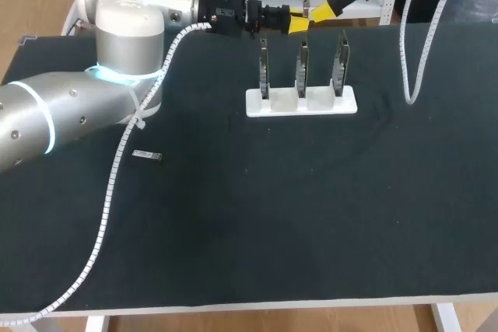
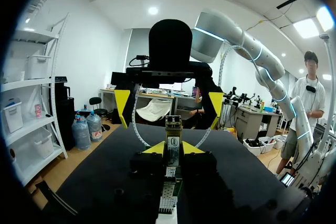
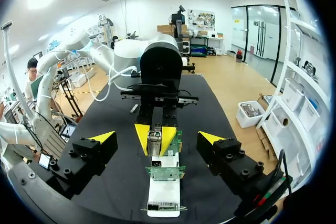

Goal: Pick up the optical module with the left hand, and insert it into the network port with the right hand.

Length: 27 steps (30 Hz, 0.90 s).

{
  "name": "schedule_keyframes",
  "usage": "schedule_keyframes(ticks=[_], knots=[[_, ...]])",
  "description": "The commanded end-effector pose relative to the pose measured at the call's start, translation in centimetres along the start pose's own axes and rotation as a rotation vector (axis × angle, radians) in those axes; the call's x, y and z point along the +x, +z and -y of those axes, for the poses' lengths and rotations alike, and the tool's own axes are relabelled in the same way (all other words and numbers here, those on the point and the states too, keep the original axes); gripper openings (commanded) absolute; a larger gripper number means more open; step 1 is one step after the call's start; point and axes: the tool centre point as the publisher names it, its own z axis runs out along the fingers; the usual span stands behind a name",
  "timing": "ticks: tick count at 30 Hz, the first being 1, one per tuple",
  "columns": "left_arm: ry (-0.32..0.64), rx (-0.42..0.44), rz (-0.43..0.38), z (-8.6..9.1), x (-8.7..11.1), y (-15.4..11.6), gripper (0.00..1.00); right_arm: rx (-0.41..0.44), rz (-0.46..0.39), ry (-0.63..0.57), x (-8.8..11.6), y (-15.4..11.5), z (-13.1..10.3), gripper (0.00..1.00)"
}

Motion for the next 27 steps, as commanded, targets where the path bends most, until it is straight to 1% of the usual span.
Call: schedule_keyframes(ticks=[1, 9, 26, 27], knots=[[0.002, -0.003, 0.002, 0.09, 0.06, -0.01, 0.0, -0.066, -0.003, 0.001, -0.32, 0.33, 1.07, 1.0], [0.002, -0.003, 0.002, 0.09, 0.06, -0.01, 0.0, -0.08, -0.003, -0.003, -0.63, 0.64, 1.26, 1.0], [0.002, -0.003, 0.002, 0.09, 0.06, -0.01, 0.0, -0.093, -0.009, -0.004, -0.65, 0.78, 1.62, 1.0], [0.002, -0.003, 0.002, 0.09, 0.06, -0.01, 0.0, -0.094, -0.009, -0.004, -0.63, 0.78, 1.63, 0.63]])
